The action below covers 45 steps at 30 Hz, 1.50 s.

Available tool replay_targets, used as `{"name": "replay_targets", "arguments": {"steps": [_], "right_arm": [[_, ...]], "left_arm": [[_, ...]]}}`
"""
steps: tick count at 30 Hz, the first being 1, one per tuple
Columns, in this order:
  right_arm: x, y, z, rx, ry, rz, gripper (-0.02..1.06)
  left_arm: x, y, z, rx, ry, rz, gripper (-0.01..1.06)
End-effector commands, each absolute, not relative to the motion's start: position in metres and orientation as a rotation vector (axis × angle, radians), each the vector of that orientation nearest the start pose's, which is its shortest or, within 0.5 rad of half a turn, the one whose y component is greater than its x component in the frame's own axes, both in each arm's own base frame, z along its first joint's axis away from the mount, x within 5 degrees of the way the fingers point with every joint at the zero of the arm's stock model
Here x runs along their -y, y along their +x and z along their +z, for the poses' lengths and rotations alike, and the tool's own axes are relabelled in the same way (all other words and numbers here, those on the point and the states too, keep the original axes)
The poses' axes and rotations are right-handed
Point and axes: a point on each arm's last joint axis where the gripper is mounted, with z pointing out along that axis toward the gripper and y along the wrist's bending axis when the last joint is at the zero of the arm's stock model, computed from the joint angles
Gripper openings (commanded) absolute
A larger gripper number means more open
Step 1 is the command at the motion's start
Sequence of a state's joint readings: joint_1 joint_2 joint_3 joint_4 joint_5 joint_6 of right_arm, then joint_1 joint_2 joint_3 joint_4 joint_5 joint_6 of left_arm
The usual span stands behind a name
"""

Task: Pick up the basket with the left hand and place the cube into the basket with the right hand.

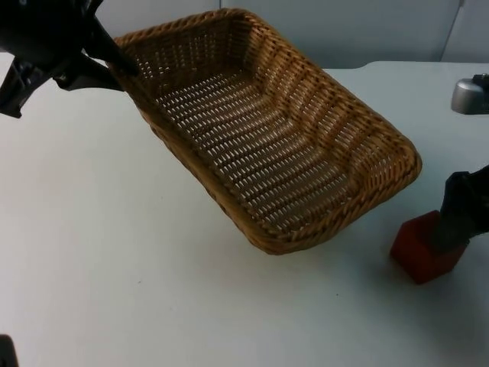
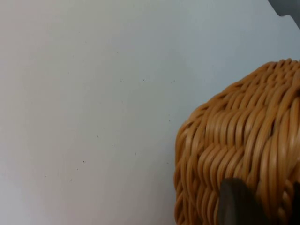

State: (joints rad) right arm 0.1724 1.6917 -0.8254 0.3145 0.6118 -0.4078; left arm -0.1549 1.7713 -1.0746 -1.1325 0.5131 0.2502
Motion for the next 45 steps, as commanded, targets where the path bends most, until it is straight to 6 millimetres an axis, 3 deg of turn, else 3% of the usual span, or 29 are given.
{"name": "replay_targets", "arguments": {"steps": [1, 7, 19, 29, 39, 45], "right_arm": [[-0.066, 0.284, 0.144, -2.859, -0.502, 0.269, 0.89], [-0.065, 0.287, 0.140, -2.832, -0.544, 0.246, 0.89], [-0.076, 0.292, 0.143, -2.698, -0.653, 0.365, 0.87], [-0.076, 0.293, 0.144, -2.692, -0.655, 0.369, 0.87], [-0.077, 0.293, 0.114, -2.791, -0.653, 0.397, 0.87], [-0.076, 0.296, 0.112, -2.772, -0.638, 0.364, 0.85]], "left_arm": [[0.098, 0.357, 0.215, -2.436, -0.655, -1.023, 0.00], [0.098, 0.357, 0.215, -2.436, -0.655, -1.023, 0.00], [0.098, 0.357, 0.215, -2.436, -0.655, -1.023, 0.00], [0.098, 0.357, 0.215, -2.436, -0.655, -1.023, 0.00], [0.098, 0.357, 0.215, -2.436, -0.655, -1.023, 0.00], [0.098, 0.357, 0.215, -2.436, -0.655, -1.023, 0.00]]}}
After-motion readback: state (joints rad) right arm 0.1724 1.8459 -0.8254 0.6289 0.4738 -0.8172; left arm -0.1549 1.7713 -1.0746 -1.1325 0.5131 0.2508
